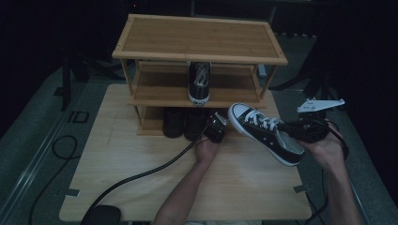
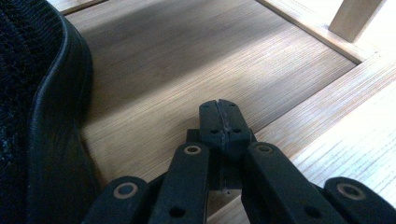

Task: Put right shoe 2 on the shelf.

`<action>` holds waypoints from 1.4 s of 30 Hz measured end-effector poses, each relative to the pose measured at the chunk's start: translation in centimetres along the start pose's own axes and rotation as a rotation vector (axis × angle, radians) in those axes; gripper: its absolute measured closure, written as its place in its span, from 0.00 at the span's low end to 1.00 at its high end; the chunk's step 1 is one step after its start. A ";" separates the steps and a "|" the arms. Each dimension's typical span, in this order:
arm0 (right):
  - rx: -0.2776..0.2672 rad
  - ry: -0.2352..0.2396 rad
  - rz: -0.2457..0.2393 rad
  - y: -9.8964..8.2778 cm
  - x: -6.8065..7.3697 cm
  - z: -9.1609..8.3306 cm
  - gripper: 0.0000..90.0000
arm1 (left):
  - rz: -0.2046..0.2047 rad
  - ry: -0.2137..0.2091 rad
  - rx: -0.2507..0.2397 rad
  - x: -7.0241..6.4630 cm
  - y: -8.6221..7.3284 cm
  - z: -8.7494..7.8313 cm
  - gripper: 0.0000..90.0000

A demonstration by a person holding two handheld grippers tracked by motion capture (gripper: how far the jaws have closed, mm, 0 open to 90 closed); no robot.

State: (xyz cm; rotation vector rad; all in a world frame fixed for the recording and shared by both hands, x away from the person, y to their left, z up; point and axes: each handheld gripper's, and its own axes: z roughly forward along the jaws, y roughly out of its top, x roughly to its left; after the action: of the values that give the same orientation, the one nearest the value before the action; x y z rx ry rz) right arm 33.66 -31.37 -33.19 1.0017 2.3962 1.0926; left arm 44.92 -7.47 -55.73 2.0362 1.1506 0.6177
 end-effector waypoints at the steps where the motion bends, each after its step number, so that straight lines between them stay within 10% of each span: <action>1: -0.002 0.001 0.000 0.2 0.1 0.1 0.99 | 0.000 -0.001 0.000 0.0 0.0 0.0 1.00; 42: -0.054 -0.116 0.140 6.8 -0.3 7.2 0.99 | 0.001 0.000 0.002 0.1 0.0 0.0 1.00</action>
State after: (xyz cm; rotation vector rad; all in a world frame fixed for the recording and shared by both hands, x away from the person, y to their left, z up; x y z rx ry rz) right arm 40.94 -24.62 -32.75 1.1959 2.2221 1.1080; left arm 44.96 -7.42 -55.74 2.0381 1.1511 0.6173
